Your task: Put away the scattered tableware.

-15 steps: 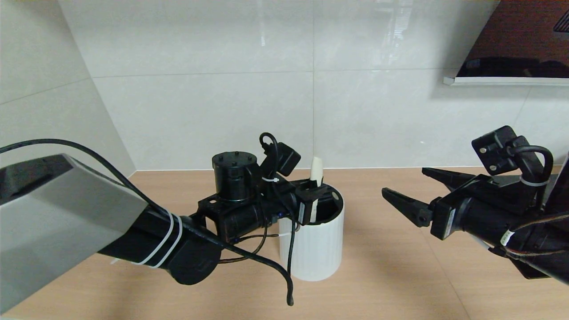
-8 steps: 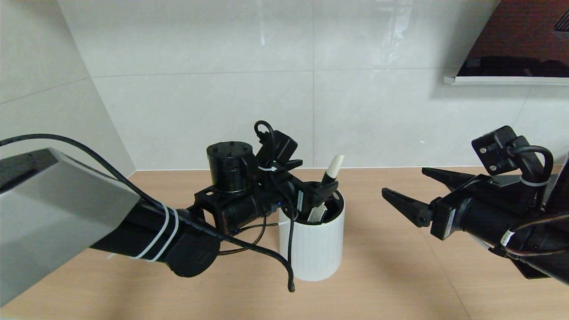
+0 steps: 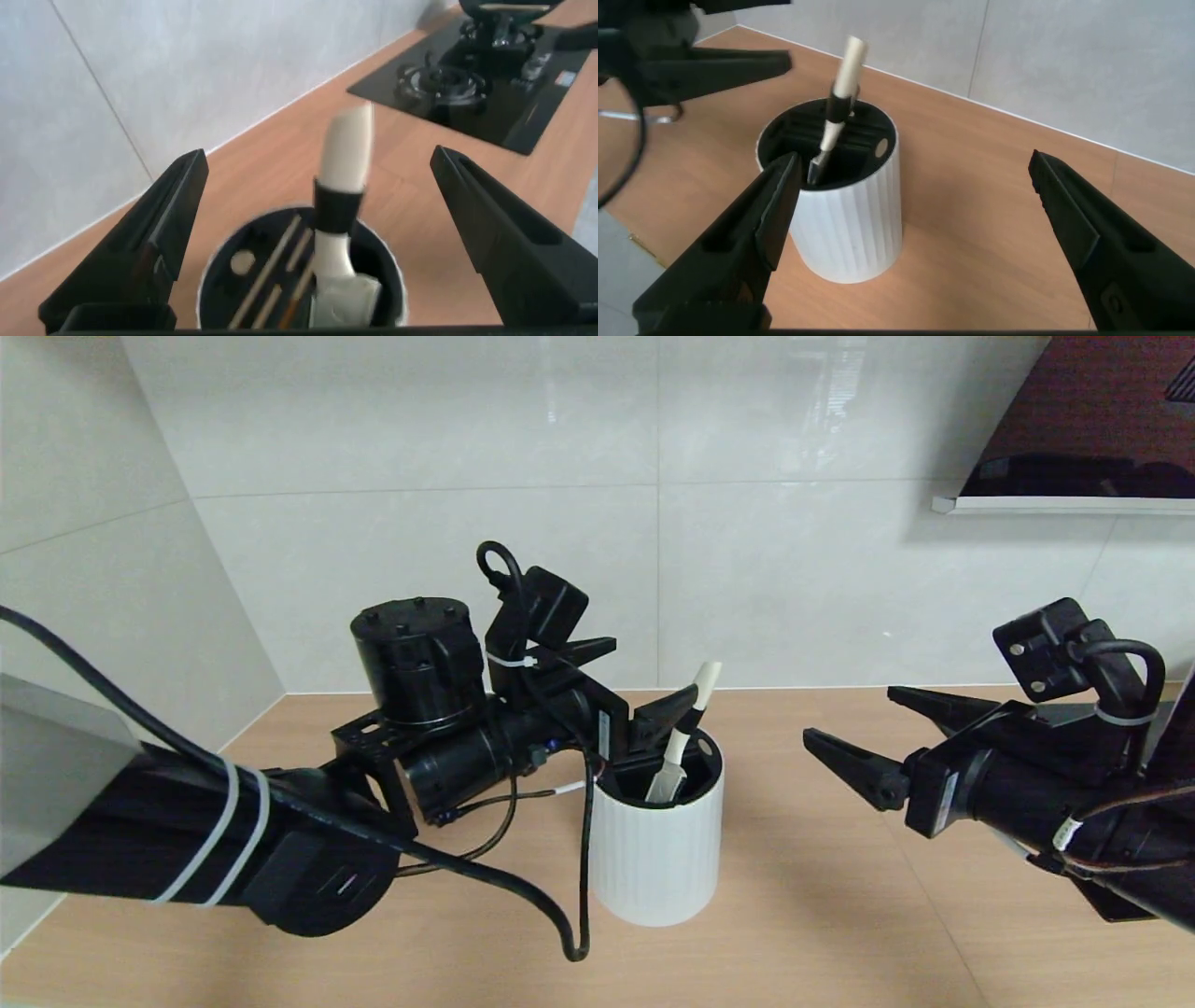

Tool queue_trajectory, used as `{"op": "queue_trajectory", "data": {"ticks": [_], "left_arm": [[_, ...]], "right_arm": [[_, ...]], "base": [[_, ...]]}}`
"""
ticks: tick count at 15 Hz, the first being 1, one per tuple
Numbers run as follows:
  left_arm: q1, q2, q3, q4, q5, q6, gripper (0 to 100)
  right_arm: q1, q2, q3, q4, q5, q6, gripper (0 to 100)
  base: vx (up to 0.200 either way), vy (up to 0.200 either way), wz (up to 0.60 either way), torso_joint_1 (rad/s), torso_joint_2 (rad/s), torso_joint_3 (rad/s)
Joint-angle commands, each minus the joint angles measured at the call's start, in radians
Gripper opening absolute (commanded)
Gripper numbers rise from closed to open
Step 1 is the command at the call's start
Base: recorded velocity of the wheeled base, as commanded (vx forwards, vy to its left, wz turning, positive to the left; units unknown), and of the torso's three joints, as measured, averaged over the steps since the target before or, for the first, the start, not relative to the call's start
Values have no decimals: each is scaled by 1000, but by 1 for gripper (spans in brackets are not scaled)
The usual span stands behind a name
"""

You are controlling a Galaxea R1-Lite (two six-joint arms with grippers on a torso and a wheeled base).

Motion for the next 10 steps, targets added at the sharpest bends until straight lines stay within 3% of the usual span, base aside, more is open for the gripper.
{"op": "queue_trajectory", "data": {"ticks": [1, 3, 6, 8, 10], "left_arm": [[41, -131, 93, -3, 44, -4, 100], [105, -243, 190, -3, 80, -6, 100], [278, -487, 400, -3, 80, -4, 100], [337, -609, 506, 0, 79, -4, 100], [363, -818, 659, 29, 80, -1, 100]], "right_arm": [[0, -28, 32, -1, -20, -1, 100], [-35, -51, 66, -2, -63, -5, 100], [-196, -235, 89, 4, -94, -2, 100], [-262, -345, 119, 19, -94, -2, 100], [-310, -617, 125, 246, -95, -2, 100]], "base": [[0, 0, 0, 0, 0, 0], [0, 0, 0, 0, 0, 0], [0, 0, 0, 0, 0, 0], [0, 0, 0, 0, 0, 0], [0, 0, 0, 0, 0, 0]]}}
